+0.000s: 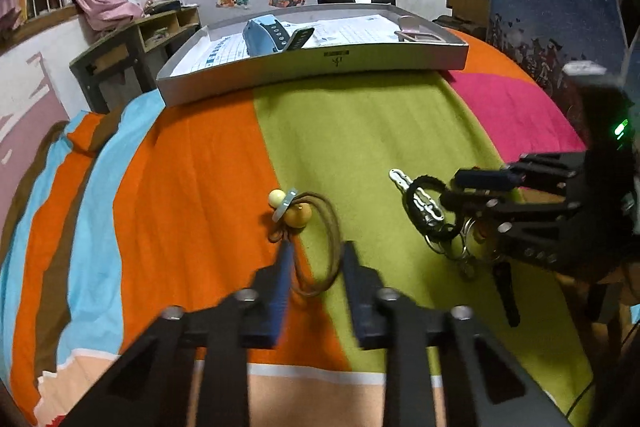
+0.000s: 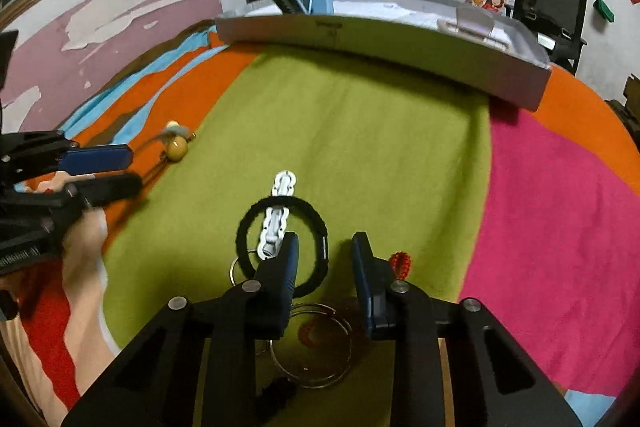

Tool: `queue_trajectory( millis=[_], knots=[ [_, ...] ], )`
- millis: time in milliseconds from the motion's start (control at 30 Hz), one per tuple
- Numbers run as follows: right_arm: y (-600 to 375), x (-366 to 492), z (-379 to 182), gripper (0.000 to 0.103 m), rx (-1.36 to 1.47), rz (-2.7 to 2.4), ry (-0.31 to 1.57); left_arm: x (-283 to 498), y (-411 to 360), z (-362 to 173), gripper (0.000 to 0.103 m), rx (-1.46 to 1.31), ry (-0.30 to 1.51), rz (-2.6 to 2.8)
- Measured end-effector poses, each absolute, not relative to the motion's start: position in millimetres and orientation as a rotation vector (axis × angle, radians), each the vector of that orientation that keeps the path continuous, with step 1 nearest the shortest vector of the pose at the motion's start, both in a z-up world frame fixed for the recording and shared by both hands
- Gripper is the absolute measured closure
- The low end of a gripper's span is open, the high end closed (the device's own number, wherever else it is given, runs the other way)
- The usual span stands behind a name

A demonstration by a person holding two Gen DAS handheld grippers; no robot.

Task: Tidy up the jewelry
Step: 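Grasp the brown beaded elastic with the left tool while the right tool grasps the black hair tie, then lower both hair ties into the tray and open both tools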

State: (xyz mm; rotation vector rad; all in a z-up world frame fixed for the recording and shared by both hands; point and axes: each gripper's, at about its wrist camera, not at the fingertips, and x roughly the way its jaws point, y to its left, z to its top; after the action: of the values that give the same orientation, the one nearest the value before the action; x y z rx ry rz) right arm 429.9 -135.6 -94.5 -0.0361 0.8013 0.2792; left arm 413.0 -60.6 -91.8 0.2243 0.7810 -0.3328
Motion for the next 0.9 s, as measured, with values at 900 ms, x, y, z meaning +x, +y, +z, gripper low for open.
queue_trajectory(
  millis=[900],
  knots=[
    [-183, 445, 11, 0.098, 0.000, 0.221, 0.579, 464, -77, 17, 0.098, 0.013, 0.624, -0.494]
  ],
)
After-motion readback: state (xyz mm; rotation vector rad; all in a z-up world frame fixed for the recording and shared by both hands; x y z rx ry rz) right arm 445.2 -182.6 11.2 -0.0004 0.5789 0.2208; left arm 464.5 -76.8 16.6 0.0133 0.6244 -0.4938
